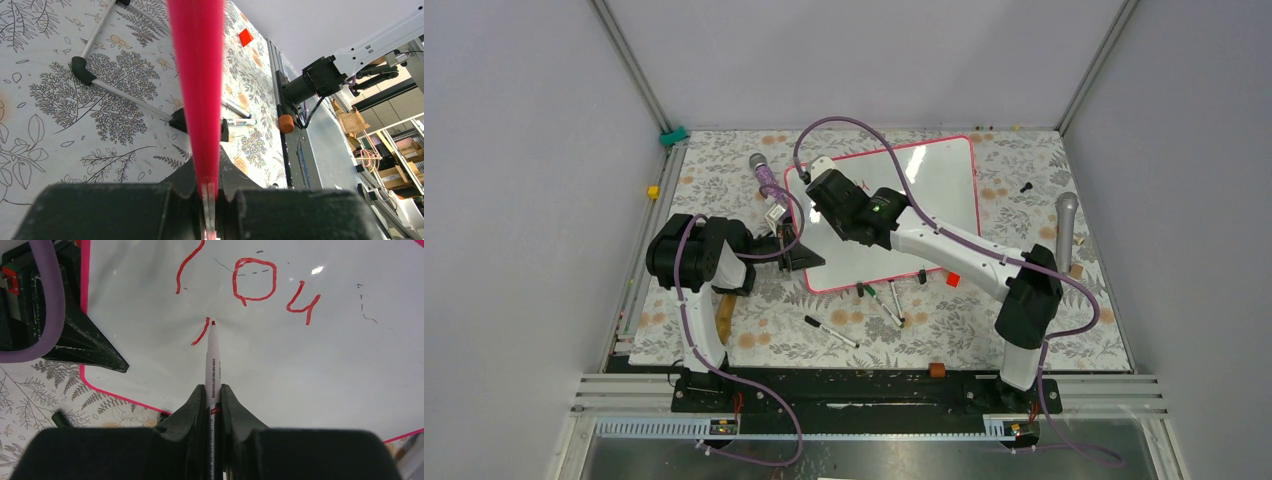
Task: Write a sentence on the whiteboard
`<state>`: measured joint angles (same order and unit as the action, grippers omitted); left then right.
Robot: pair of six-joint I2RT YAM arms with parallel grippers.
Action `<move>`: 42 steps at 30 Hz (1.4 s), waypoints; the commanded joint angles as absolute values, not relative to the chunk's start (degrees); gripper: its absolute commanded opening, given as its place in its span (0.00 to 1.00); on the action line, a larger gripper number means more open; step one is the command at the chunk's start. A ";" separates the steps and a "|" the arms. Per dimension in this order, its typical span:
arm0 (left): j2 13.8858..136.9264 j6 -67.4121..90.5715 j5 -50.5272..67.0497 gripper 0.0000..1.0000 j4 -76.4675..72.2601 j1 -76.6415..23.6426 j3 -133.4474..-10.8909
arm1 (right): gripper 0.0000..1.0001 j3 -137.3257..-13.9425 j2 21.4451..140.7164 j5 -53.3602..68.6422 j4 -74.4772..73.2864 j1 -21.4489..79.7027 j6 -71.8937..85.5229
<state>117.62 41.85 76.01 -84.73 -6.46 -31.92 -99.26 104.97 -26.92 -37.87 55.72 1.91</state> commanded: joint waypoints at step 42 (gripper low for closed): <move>120.06 38.33 78.42 0.00 -84.20 -7.43 -32.42 | 0.00 -99.80 105.48 -30.48 -37.09 53.97 1.99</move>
<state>117.93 42.11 76.29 -84.73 -6.46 -32.32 -99.59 106.26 -27.05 -37.89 55.42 1.96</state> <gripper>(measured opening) 0.058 0.165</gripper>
